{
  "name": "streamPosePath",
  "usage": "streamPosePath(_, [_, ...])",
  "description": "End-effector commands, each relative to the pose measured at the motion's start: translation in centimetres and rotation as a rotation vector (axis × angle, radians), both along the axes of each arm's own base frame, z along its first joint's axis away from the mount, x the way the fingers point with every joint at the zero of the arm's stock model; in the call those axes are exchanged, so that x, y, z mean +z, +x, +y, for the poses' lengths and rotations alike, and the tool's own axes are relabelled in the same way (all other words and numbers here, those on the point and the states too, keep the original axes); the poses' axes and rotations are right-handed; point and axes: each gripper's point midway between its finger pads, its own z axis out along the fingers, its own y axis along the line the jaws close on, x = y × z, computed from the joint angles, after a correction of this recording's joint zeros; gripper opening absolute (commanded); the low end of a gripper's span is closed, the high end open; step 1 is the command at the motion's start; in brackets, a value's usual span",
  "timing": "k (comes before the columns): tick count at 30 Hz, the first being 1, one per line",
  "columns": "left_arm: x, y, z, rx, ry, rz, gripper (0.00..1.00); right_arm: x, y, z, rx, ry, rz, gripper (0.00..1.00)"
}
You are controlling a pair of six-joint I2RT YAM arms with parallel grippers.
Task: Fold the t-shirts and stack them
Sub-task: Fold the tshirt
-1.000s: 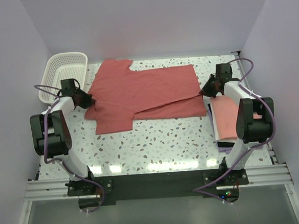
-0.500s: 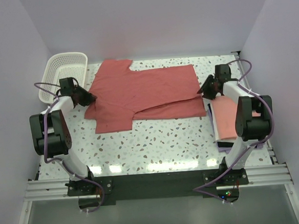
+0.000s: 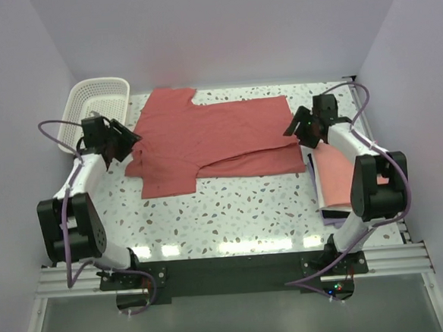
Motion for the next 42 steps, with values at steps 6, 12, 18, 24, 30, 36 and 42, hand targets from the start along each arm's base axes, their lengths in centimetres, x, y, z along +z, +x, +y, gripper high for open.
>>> streamPosePath(6, [-5.2,-12.1,0.1,0.187,0.191,0.167,0.55,2.3,-4.6,4.8,0.151,-0.045,-0.086,0.66])
streamPosePath(12, [-8.1,-16.2,0.1,0.216,0.203,0.2,0.51,2.6,-7.1,6.8,0.212,-0.043,-0.111,0.66])
streamPosePath(18, [-9.5,-16.1,-0.3,0.185,0.229,0.235,0.52,3.3,-8.4,8.2,0.246,-0.012,-0.144,0.65])
streamPosePath(24, [-9.9,-15.3,0.5,0.201,0.285,0.25,0.51,3.4,-8.8,8.2,0.248,-0.013,-0.148,0.64])
streamPosePath(30, [-11.1,-16.0,0.3,0.181,0.347,0.285,0.46,3.3,-8.9,8.2,0.245,-0.005,-0.146,0.64])
streamPosePath(36, [-11.3,-15.9,-0.2,0.156,0.357,0.287,0.38,3.5,-8.9,8.5,0.247,0.006,-0.153,0.63])
streamPosePath(42, [-10.1,-14.1,-1.2,0.107,0.338,0.249,0.18,3.7,-9.0,8.4,0.246,0.004,-0.158,0.63])
